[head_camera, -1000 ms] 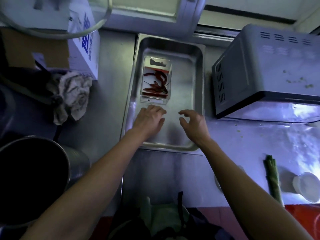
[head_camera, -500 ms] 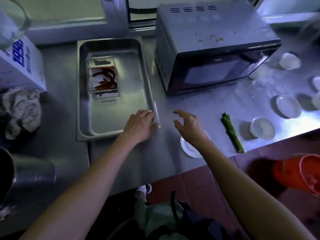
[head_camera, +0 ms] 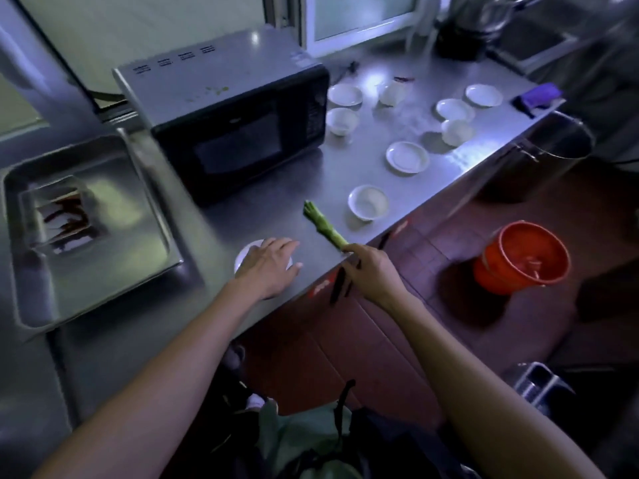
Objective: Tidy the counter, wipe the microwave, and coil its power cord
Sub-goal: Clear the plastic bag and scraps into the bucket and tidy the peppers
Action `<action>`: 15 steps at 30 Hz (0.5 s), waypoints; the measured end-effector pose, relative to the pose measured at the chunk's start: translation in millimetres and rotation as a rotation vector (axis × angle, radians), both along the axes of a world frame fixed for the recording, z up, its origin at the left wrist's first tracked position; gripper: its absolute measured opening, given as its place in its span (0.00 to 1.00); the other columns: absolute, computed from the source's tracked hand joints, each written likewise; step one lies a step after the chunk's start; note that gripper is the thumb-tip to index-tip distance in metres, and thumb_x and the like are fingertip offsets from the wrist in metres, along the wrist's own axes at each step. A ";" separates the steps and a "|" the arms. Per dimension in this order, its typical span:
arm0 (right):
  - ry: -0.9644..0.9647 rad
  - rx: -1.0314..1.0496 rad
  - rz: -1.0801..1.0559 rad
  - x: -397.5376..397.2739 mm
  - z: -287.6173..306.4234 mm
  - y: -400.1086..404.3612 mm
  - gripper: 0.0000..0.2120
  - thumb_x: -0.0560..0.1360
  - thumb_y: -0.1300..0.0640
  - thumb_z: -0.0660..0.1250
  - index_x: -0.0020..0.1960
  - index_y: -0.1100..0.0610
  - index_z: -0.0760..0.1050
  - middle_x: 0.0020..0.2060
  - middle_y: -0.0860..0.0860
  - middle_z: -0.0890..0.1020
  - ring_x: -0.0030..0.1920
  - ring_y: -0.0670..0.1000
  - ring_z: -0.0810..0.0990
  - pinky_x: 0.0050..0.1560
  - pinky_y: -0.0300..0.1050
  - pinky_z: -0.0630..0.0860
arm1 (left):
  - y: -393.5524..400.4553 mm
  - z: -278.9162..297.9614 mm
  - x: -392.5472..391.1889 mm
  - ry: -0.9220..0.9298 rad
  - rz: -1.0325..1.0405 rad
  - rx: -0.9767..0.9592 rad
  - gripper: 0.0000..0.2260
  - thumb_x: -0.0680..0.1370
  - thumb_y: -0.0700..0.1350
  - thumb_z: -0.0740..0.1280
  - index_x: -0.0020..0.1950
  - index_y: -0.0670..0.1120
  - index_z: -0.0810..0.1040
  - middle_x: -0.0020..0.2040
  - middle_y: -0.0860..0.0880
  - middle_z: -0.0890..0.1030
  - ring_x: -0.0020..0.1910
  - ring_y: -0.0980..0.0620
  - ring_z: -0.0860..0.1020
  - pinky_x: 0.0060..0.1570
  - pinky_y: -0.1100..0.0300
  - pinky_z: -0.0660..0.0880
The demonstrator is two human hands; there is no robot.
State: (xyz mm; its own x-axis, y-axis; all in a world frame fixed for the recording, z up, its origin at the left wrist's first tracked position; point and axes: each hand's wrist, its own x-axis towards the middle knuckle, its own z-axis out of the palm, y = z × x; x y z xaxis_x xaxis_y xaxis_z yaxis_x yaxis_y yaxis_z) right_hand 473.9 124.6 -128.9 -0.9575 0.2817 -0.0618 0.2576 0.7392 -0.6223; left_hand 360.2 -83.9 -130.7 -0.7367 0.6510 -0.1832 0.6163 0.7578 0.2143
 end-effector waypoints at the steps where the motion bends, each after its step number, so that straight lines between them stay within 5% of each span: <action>1: 0.009 0.009 -0.019 11.1 2.3 11.2 0.15 0.74 0.58 0.67 0.60 0.53 0.80 0.51 0.52 0.84 0.52 0.54 0.80 0.50 0.45 0.74 | 15.2 2.7 4.9 0.005 -0.027 -0.007 0.26 0.82 0.57 0.59 0.77 0.49 0.64 0.76 0.50 0.67 0.74 0.48 0.64 0.70 0.48 0.64; 5: 0.091 0.001 -0.154 55.3 10.1 50.3 0.13 0.71 0.58 0.68 0.56 0.52 0.81 0.51 0.50 0.85 0.52 0.54 0.81 0.52 0.49 0.78 | 75.7 12.8 24.8 0.037 -0.152 -0.013 0.25 0.81 0.57 0.61 0.75 0.49 0.66 0.74 0.49 0.69 0.73 0.47 0.66 0.68 0.48 0.67; 15: -0.009 0.033 -0.416 133.9 20.2 122.7 0.23 0.75 0.54 0.69 0.69 0.53 0.73 0.63 0.55 0.80 0.63 0.59 0.75 0.63 0.50 0.71 | 203.8 29.2 60.0 0.049 -0.423 0.069 0.22 0.80 0.56 0.63 0.73 0.50 0.70 0.70 0.49 0.74 0.69 0.46 0.71 0.68 0.48 0.68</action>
State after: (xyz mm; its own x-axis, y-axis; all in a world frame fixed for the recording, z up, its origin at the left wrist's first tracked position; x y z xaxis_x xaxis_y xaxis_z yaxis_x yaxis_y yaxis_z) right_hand 607.8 247.3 -108.7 -0.7608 0.6467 -0.0537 0.5439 0.5903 -0.5964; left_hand 420.2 119.9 -101.5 -0.4088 0.9071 -0.1005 0.8804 0.4210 0.2182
